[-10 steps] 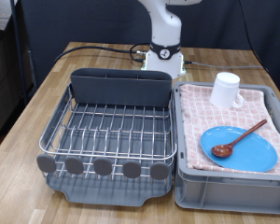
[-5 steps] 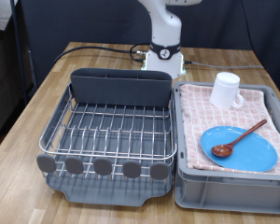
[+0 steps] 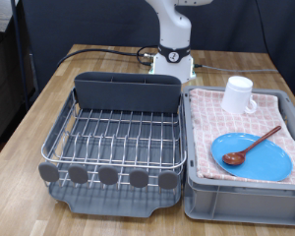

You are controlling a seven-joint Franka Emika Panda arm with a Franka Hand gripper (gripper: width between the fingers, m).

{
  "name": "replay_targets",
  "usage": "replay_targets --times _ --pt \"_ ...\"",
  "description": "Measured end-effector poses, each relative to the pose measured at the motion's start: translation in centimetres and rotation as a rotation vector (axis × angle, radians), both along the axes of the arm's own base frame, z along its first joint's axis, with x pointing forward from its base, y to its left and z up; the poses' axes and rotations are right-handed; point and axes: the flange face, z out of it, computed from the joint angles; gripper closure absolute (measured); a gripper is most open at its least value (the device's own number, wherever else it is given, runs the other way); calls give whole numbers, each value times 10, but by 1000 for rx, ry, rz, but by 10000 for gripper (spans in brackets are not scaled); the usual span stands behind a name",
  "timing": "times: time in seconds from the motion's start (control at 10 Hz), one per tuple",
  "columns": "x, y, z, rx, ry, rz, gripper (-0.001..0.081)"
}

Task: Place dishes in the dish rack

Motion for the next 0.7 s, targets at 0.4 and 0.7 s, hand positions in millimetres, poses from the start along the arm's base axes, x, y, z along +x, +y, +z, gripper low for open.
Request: replay_targets --times 0.4,0.7 --pt "19 5 -22 -60 -27 20 4" --pt "30 7 -46 -109 -72 0 4"
